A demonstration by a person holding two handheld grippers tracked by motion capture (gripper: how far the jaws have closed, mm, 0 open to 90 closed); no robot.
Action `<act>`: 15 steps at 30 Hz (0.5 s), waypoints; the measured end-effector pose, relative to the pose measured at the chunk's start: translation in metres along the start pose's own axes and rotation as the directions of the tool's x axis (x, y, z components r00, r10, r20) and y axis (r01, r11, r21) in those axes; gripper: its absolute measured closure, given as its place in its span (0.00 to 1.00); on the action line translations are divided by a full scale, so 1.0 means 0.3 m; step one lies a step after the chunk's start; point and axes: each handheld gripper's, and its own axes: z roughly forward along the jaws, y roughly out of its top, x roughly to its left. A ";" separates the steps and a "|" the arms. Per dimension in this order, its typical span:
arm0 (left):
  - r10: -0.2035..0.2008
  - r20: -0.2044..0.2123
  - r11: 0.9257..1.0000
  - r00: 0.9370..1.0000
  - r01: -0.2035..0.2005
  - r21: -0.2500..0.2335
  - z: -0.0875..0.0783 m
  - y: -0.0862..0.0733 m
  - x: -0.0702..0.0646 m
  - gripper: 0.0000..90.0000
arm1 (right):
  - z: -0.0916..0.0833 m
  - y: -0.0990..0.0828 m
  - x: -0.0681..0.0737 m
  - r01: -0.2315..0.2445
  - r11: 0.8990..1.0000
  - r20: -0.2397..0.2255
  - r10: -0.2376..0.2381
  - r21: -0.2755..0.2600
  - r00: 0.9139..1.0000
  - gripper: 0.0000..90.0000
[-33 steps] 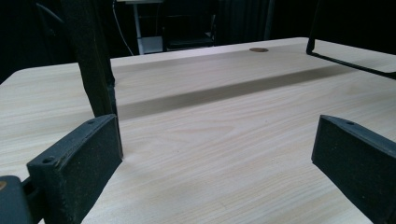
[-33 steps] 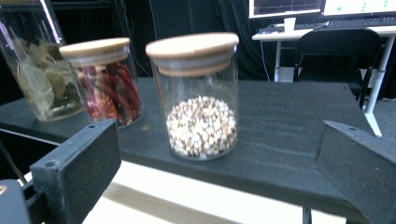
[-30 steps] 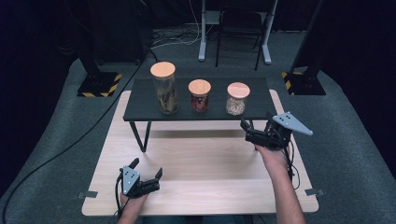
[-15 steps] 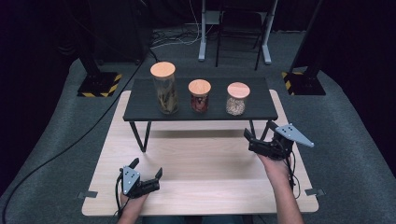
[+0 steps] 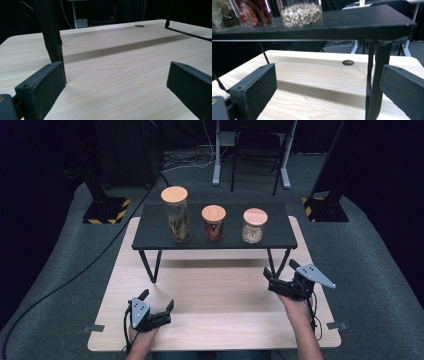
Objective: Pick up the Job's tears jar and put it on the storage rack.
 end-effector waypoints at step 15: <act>-0.002 -0.004 1.000 1.000 0.002 0.008 0.003 0.001 -0.001 0.02 | -0.019 -0.070 -0.042 -0.041 0.999 0.002 0.041 0.003 0.999 0.00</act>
